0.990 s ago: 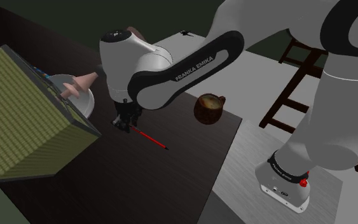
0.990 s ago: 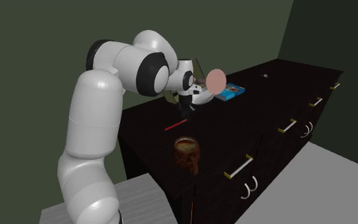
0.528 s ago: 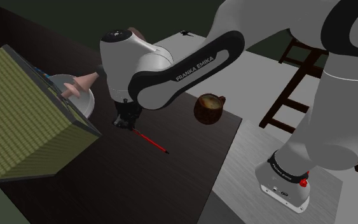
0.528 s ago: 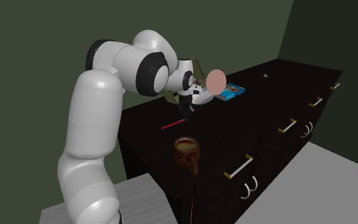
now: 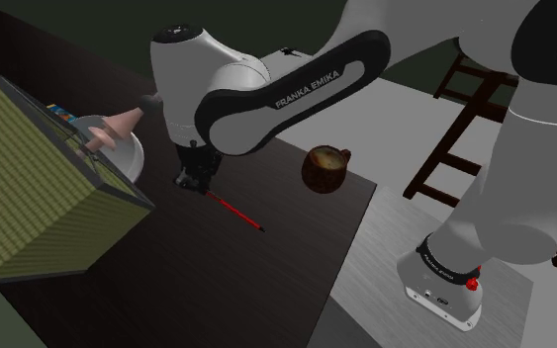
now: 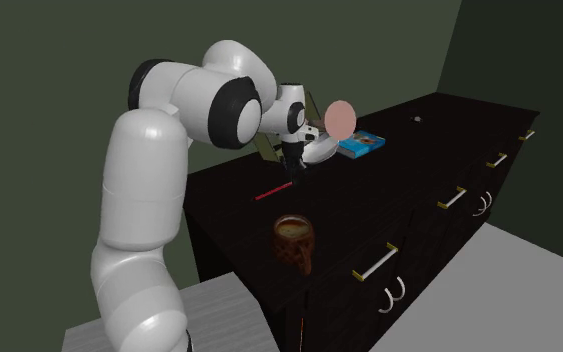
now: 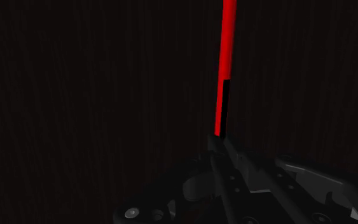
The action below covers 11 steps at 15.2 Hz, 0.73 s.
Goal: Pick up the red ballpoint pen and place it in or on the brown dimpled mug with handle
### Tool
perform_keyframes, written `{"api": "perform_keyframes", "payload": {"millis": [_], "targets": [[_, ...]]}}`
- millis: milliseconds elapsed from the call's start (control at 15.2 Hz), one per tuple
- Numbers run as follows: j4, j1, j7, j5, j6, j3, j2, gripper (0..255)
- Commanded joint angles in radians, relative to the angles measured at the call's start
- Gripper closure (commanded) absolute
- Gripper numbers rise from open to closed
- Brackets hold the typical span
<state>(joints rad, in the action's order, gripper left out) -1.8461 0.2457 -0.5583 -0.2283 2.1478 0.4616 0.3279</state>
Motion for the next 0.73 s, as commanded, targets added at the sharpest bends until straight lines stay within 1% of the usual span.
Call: {"api": "perform_keyframes", "payload": {"millis": [0,660], "targets": [[0.01,-0.003,0.008,0.01,-0.023,0.004,-0.015,255],[0.083,-0.01,0.034,0.044,-0.139,0.016,-0.064,255]]}}
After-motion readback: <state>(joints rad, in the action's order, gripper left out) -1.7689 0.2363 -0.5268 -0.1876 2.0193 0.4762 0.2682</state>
